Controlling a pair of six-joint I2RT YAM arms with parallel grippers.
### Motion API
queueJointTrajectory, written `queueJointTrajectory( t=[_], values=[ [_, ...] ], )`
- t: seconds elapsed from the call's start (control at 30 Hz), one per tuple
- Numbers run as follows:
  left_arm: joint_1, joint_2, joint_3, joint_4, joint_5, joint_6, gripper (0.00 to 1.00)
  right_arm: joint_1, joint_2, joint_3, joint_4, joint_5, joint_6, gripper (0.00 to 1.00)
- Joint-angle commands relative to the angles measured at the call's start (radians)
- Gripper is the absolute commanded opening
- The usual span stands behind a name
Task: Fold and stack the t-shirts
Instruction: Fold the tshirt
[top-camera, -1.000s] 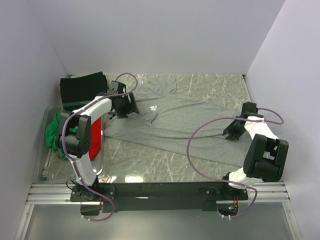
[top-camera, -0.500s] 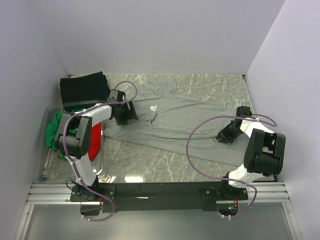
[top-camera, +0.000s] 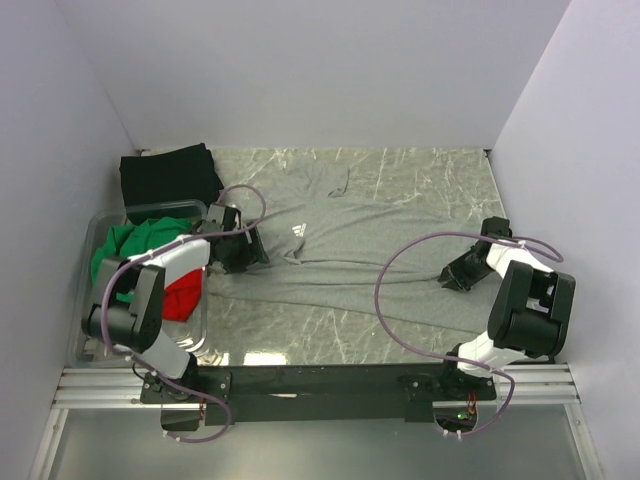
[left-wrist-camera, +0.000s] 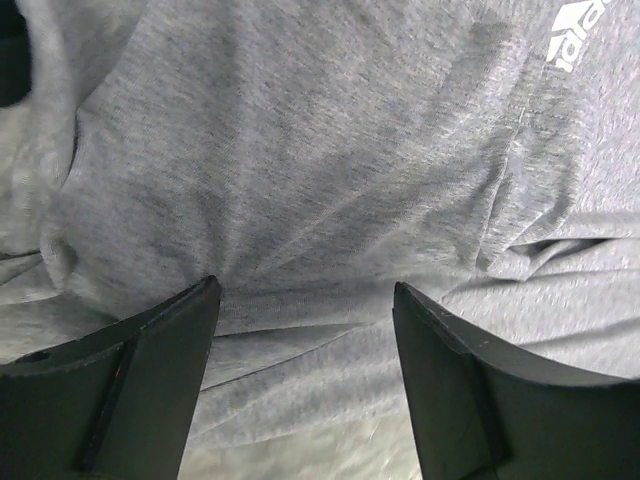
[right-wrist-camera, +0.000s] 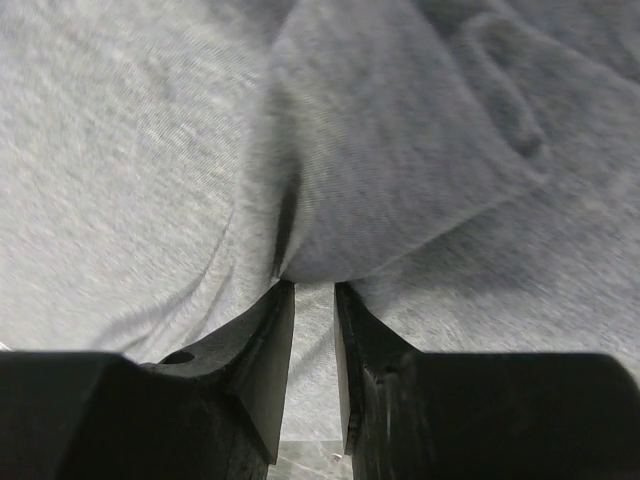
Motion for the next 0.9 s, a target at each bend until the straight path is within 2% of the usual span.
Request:
queueJointTrajectory(
  t=[0.0, 0.3, 0.6, 0.87],
  values=[
    [-0.004, -0.047, -0.072, -0.111, 0.005, 0.005, 0.77, -0.041, 0.015, -0.059, -0.087, 0.19, -0.049, 0.31],
    [-0.05, -0.159, -0.181, -0.142, 0.048, 0.0, 0.78, -0.055, -0.005, -0.068, -0.102, 0.204, -0.054, 0.31],
    [-0.145, -0.205, -0.185, -0.18, 0.057, -0.05, 0.78, -0.119, -0.083, -0.129, -0.14, 0.213, -0.042, 0.31],
    [-0.156, -0.248, -0.15, -0.182, 0.06, -0.037, 0.8, -0.121, -0.14, -0.087, -0.199, 0.219, -0.037, 0.31]
  ],
)
